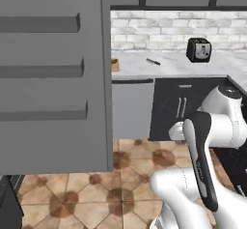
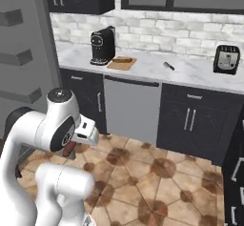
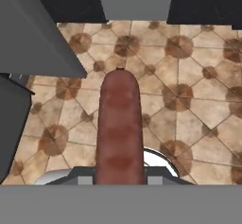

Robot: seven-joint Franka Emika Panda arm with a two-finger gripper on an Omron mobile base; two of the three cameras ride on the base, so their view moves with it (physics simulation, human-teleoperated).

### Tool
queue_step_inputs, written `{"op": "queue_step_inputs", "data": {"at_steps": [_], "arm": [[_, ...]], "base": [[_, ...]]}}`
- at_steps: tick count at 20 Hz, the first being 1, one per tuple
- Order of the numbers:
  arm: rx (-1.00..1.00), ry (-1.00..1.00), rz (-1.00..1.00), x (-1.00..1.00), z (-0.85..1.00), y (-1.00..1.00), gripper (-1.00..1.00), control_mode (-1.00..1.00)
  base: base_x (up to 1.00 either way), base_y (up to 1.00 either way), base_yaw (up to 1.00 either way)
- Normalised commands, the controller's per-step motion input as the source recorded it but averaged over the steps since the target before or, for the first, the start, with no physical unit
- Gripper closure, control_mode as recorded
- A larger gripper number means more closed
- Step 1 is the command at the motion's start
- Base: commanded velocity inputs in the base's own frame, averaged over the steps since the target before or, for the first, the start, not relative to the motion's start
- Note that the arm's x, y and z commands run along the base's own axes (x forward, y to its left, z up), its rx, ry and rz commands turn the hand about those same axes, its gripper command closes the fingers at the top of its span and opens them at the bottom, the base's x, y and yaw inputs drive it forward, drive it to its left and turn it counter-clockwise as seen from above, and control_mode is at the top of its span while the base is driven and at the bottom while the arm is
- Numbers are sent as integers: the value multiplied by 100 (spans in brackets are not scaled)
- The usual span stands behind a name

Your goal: Retrieve the sausage and cheese from the fridge and place them on the cutting board on the counter.

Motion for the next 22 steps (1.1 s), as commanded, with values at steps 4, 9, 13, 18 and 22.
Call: {"op": "queue_step_inputs", "data": {"at_steps": [4, 9, 13, 18, 22], "arm": [[0, 0, 0, 0, 0, 0, 100, 100], [0, 0, 0, 0, 0, 0, 100, 100], [0, 0, 0, 0, 0, 0, 100, 100], [0, 0, 0, 0, 0, 0, 100, 100], [0, 0, 0, 0, 0, 0, 100, 100]], "base": [[15, -60, -38], [33, -68, -11], [69, -37, -3], [93, -6, 1], [91, 0, 8]]}}
